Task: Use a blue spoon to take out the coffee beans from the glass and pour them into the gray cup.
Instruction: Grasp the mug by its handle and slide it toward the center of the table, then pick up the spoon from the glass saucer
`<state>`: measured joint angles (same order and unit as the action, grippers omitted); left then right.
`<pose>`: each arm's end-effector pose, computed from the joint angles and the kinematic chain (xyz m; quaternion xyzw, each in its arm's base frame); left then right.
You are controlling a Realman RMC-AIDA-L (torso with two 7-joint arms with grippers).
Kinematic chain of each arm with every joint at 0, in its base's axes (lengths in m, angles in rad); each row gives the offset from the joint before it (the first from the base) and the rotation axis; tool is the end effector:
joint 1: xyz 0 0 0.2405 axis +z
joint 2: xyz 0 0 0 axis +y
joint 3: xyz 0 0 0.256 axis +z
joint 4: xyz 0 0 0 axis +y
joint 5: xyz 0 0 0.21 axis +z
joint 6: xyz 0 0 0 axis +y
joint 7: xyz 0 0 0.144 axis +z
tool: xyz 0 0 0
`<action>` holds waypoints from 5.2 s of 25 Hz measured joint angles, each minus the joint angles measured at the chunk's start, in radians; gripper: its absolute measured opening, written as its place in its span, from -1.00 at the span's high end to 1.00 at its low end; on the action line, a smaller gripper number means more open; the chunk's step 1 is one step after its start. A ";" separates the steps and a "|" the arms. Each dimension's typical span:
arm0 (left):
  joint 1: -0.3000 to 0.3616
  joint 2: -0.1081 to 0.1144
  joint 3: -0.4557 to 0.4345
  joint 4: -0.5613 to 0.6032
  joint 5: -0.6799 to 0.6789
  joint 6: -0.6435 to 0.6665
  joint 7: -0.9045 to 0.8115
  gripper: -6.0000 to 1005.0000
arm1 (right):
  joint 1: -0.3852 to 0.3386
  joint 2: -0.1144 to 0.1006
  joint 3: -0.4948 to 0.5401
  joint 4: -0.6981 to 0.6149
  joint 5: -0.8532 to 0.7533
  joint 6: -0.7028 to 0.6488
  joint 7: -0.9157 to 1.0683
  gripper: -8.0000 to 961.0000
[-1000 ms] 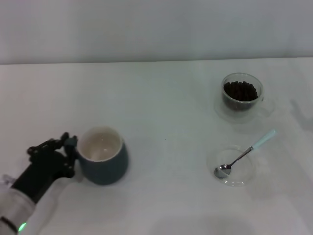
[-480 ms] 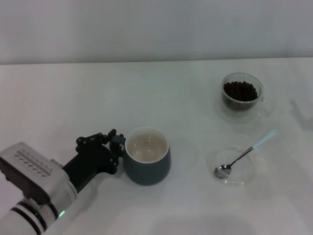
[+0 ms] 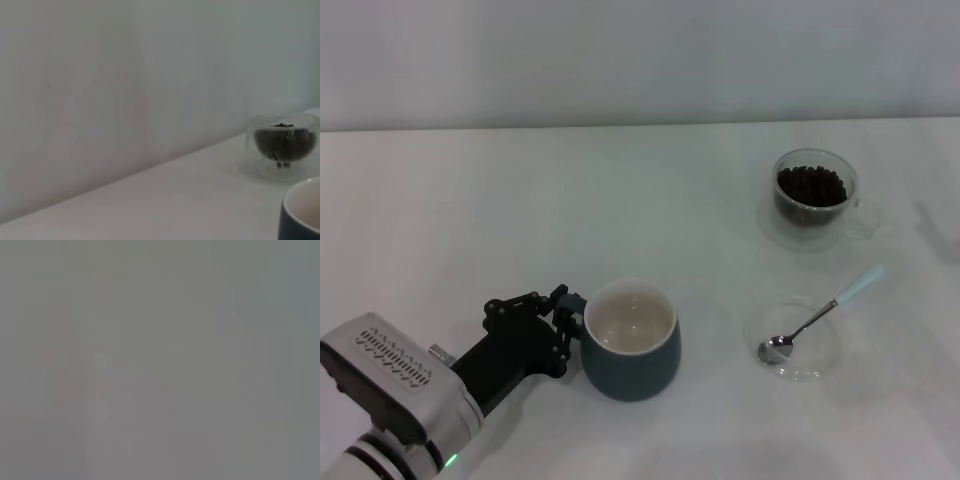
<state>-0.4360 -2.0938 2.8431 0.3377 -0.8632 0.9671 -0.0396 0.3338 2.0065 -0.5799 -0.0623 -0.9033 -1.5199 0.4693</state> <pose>-0.2785 0.2797 -0.1294 -0.8784 -0.1586 -0.2263 0.3900 0.3604 0.2844 0.0648 -0.6521 0.1923 0.3968 0.6167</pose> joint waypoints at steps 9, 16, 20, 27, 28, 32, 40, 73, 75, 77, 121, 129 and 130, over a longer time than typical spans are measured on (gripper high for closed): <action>0.025 0.003 -0.002 0.001 -0.004 0.070 0.002 0.46 | -0.001 0.000 -0.001 -0.002 -0.002 -0.001 0.000 -0.81; 0.054 0.003 -0.009 -0.004 -0.010 0.097 0.002 -0.05 | -0.004 0.000 -0.002 -0.002 -0.002 -0.005 0.002 -0.81; 0.063 0.004 -0.010 -0.005 -0.010 0.102 0.002 -0.14 | -0.004 0.000 -0.002 -0.002 -0.002 -0.006 0.004 -0.81; 0.078 0.005 -0.011 -0.005 -0.026 0.102 0.002 -0.19 | -0.004 0.000 -0.002 0.000 -0.002 -0.008 0.006 -0.81; 0.078 0.005 -0.012 -0.005 -0.030 0.101 0.002 -0.19 | -0.004 0.000 -0.002 0.001 -0.002 -0.010 0.006 -0.81; 0.079 0.005 -0.012 -0.005 -0.034 0.096 0.001 -0.48 | -0.004 0.000 -0.002 0.003 -0.002 -0.017 0.006 -0.81; 0.093 0.006 -0.011 -0.005 -0.035 0.095 -0.004 -0.73 | -0.004 0.000 -0.002 0.004 -0.003 -0.019 0.006 -0.81; 0.322 0.010 -0.013 -0.056 -0.179 0.449 -0.133 -0.72 | -0.091 -0.096 -0.244 -0.074 -0.219 0.192 0.857 -0.81; 0.313 0.010 -0.013 -0.068 -0.191 0.449 -0.157 -0.72 | -0.091 -0.096 -0.272 -0.072 -0.230 0.214 0.886 -0.81; 0.303 0.010 -0.013 -0.072 -0.198 0.450 -0.165 -0.72 | -0.092 -0.090 -0.285 -0.070 -0.231 0.227 0.893 -0.81; 0.238 0.012 -0.013 -0.083 -0.247 0.452 -0.163 -0.72 | -0.009 -0.005 -0.413 -0.065 -0.222 0.369 0.963 0.38; 0.238 0.012 -0.013 -0.083 -0.247 0.452 -0.164 -0.72 | -0.016 -0.005 -0.407 -0.066 -0.210 0.349 0.988 0.61; 0.238 0.012 -0.013 -0.083 -0.247 0.452 -0.164 -0.72 | -0.016 -0.005 -0.406 -0.066 -0.207 0.344 0.988 0.62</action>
<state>-0.1979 -2.0815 2.8302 0.2545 -1.1107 1.4191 -0.2033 0.3175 2.0019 -0.9863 -0.1282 -1.1100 -1.1757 1.4572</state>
